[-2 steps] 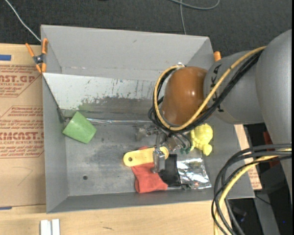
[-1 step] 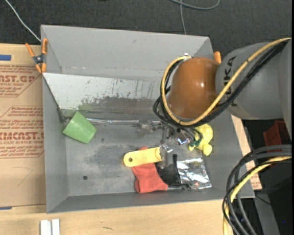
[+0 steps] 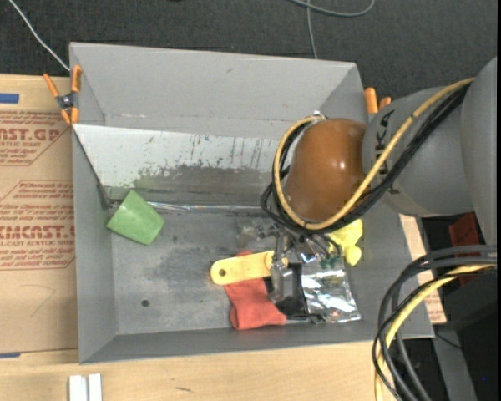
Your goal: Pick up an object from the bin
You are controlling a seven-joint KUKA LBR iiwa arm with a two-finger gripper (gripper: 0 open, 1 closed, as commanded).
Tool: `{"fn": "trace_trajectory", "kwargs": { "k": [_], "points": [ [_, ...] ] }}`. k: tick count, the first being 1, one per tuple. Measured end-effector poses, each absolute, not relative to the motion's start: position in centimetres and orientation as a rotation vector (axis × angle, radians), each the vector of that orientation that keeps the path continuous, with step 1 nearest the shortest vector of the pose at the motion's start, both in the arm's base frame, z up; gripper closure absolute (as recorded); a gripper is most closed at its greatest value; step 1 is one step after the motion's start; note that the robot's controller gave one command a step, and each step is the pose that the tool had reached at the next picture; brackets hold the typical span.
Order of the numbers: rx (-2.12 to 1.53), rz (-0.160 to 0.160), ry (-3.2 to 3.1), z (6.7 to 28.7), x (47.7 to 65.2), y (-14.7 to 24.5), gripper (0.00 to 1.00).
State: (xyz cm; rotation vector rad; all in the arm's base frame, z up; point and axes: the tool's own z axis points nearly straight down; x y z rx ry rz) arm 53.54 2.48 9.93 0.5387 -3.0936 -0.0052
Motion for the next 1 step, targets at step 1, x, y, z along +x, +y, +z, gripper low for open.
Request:
{"fn": "trace_trajectory", "kwargs": {
  "k": [1],
  "points": [
    [1.002, -0.001, -2.986, 6.88, 55.45, 2.52, 0.00]
  ]
}}
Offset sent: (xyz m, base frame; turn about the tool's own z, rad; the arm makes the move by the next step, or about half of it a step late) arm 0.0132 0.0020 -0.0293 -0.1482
